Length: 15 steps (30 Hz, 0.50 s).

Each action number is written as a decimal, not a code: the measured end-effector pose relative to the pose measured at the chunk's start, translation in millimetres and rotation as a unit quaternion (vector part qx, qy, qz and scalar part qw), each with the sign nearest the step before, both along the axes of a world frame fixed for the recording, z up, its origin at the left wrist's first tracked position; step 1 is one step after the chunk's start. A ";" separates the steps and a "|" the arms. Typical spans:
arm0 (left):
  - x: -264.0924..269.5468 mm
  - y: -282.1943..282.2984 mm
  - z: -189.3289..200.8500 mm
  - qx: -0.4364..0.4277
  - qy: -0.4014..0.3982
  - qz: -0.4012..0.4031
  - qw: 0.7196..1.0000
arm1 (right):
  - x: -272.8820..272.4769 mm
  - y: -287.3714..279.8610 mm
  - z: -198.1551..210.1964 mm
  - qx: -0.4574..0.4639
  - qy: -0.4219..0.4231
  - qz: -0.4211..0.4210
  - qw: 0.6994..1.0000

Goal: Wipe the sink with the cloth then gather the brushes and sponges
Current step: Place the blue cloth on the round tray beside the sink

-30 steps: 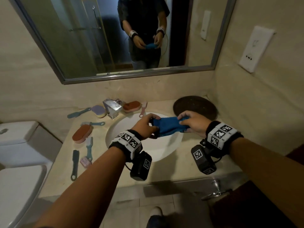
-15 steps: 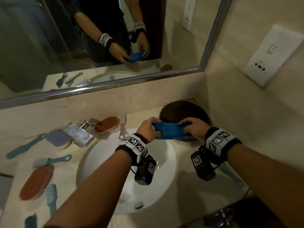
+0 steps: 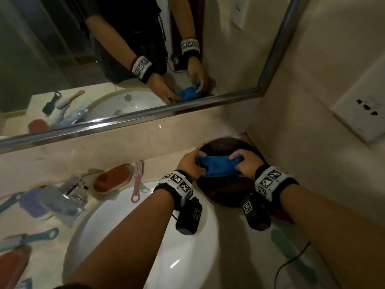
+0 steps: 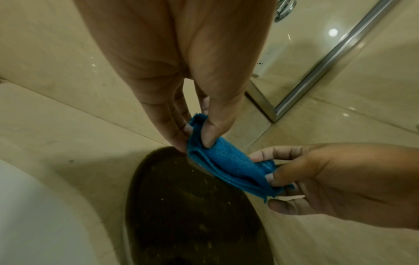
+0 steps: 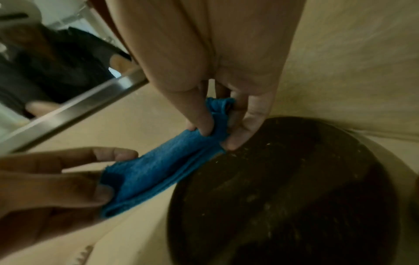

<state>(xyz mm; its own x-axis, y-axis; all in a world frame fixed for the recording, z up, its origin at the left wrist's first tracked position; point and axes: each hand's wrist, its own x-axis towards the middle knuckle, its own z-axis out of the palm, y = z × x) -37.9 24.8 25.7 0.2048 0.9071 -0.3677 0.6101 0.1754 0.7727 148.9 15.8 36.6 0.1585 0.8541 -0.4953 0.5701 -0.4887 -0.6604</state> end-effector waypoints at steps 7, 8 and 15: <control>25.4 55.3 -34.7 -0.011 0.036 -0.003 0.999 | 25.8 54.8 -38.2 -0.015 -0.020 0.045 0.999; 27.6 60.8 -38.3 -0.012 0.043 -0.007 0.999 | 28.5 61.5 -44.0 -0.013 -0.019 0.045 0.999; 42.0 94.8 -67.4 -0.007 0.085 -0.026 0.996 | 43.4 103.7 -81.5 0.007 -0.066 0.070 0.995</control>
<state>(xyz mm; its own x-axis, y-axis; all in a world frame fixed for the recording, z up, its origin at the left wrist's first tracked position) 4.1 119.6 -41.7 0.1856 0.8916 -0.4130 0.7403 0.1495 0.6555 192.3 119.5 -45.0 0.1009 0.8793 -0.4654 0.7138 -0.3899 -0.5818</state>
